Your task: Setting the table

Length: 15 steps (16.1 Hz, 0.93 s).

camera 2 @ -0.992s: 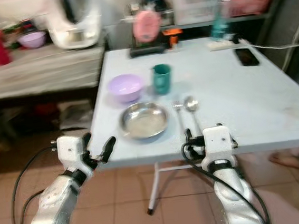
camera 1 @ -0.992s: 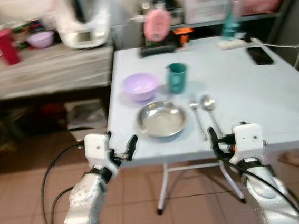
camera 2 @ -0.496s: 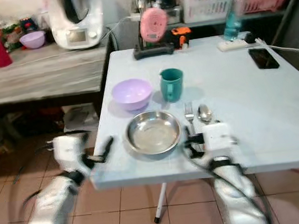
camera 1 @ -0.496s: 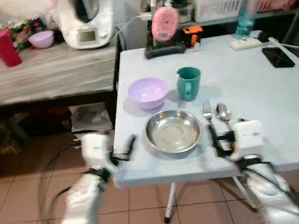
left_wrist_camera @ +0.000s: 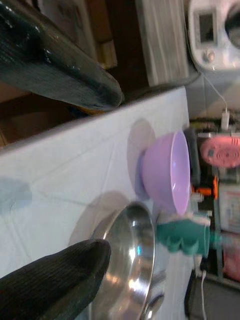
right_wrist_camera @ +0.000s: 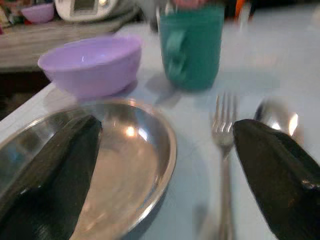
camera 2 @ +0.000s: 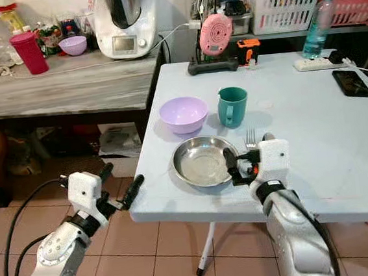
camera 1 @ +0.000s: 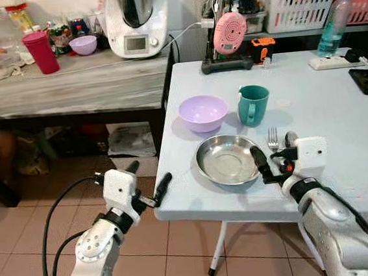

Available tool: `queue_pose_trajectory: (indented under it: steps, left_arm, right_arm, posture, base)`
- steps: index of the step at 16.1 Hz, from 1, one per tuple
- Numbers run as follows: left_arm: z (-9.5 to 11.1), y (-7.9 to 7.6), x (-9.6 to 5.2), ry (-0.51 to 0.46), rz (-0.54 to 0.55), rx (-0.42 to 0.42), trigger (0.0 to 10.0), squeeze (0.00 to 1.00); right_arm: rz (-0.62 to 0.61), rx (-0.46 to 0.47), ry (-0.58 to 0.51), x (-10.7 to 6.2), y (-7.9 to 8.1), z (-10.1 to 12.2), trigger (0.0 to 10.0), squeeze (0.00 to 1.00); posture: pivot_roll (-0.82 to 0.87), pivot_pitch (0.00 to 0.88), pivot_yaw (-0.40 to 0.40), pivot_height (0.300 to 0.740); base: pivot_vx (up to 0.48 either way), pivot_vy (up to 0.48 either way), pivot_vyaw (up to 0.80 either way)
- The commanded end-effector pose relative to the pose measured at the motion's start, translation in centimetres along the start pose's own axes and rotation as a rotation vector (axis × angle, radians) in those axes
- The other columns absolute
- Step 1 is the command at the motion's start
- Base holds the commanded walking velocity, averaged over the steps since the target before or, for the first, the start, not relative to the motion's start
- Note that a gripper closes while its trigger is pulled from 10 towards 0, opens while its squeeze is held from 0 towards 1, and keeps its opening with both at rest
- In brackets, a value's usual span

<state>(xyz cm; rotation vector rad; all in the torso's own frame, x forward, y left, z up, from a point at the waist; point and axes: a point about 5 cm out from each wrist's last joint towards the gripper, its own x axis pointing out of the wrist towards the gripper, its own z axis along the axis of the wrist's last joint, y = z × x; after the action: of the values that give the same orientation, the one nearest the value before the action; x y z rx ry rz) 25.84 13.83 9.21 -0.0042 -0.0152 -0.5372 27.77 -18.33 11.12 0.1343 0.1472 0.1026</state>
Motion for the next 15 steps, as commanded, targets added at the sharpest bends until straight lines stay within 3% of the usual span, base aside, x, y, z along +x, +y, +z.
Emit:
queue_pose_trajectory:
  steps: [1, 7, 15]
  left_arm:
    - [0.5, -0.6, -0.1, -0.020, -0.060, 0.060, 10.0, 0.00]
    - [0.3, -0.8, -0.5, -0.006, -0.111, 0.072, 10.0, 0.00]
    - [-0.4, -0.8, -0.9, 0.008, -0.109, 0.050, 10.0, 0.00]
  right_arm:
    - [0.014, 0.058, 0.027, 0.3, -0.1, -0.3, 10.0, 0.00]
    - [0.034, 0.077, 0.064, 1.7, -0.9, -0.4, 10.0, 0.00]
    - [0.031, -0.011, 0.043, 2.9, -0.2, -0.4, 10.0, 0.00]
  posture:
    - [-0.25, 0.000, 0.053, 0.740]
    - [-0.24, 0.000, 0.059, 0.740]
    - [-0.23, 0.000, 0.055, 0.740]
  base:
    - [0.000, 0.000, 0.00]
    - [0.000, 0.000, 0.00]
    - [0.000, 0.000, 0.00]
